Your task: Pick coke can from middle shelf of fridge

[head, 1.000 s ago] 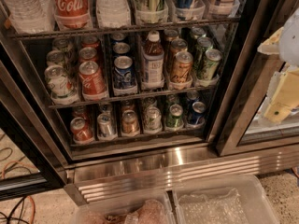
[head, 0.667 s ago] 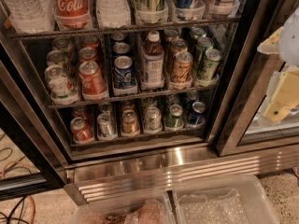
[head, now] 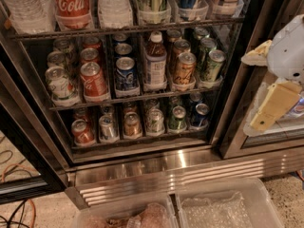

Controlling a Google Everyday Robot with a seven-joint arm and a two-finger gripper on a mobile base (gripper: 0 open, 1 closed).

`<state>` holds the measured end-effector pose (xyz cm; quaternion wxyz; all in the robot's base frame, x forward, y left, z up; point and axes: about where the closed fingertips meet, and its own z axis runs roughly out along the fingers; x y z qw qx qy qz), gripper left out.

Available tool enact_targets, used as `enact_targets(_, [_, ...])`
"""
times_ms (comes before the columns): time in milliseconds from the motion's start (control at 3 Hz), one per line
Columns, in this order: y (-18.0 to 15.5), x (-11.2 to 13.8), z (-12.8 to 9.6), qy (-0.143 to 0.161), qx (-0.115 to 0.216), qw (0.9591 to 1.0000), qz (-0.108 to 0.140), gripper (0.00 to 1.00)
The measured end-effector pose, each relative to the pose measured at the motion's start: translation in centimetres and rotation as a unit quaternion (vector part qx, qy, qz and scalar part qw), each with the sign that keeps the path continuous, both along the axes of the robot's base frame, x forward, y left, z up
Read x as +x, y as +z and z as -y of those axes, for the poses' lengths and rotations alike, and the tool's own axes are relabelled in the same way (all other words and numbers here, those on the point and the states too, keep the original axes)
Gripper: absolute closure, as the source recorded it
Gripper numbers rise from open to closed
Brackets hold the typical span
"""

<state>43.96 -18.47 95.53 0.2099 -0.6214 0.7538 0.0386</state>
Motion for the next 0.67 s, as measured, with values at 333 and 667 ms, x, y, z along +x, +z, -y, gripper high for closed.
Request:
enact_targets(333, [0.2,0.0,0.0,0.000,0.001,1.0000,0.003,0.00])
enact_targets(667, [-1.2,-0.5,-1.4,0.015,0.022,0.9996,-0.008,0.00])
